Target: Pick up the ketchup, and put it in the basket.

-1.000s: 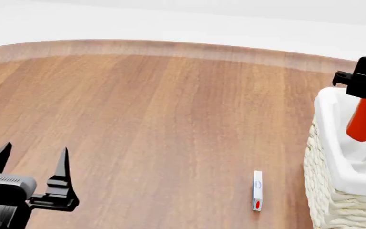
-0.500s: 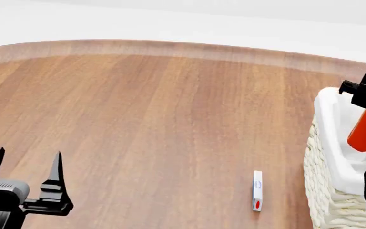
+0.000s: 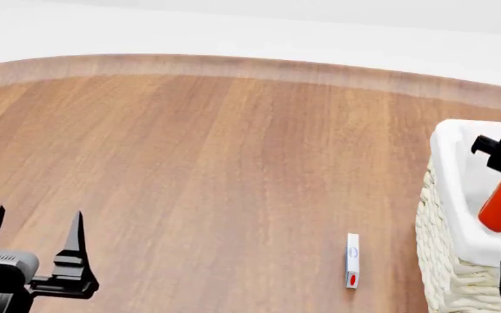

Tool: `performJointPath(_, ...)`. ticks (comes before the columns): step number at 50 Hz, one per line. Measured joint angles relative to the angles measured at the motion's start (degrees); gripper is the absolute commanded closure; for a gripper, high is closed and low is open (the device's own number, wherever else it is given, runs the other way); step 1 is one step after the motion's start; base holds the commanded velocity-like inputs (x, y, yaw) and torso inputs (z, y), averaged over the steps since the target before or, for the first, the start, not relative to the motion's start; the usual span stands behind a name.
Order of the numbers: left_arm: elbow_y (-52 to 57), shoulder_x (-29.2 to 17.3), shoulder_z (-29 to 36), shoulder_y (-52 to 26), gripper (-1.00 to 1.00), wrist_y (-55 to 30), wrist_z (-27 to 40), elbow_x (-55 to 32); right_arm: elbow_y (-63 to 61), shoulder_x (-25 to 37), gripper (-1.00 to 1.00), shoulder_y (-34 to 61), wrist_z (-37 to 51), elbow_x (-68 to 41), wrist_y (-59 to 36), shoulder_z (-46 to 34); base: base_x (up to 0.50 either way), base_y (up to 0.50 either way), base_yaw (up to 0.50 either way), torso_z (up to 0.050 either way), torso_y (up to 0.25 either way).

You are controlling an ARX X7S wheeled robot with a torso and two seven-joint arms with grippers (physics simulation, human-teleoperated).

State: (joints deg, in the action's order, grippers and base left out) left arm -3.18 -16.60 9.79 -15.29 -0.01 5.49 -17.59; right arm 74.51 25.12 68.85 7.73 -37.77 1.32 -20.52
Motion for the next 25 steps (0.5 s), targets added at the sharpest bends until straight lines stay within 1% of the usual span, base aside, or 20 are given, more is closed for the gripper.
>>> performJointPath(13, -0.55, -0.23, -0.05, 0.5, -1.0, 0.54, 0.13, -0.25, 0.45, -0.6, 1.0, -0.48, -0.21, 2.46, 0.52, 2.27, 0.0, 0.0, 0.0, 0.0, 0.0)
performJointPath(25, -0.95, -0.39, -0.01, 0.89, -1.0, 0.91, 0.31, -0.42, 0.22, -1.09, 1.0, -1.09, -0.34, 7.1, 0.47, 6.86, 0.0, 0.0, 0.0, 0.0, 0.0)
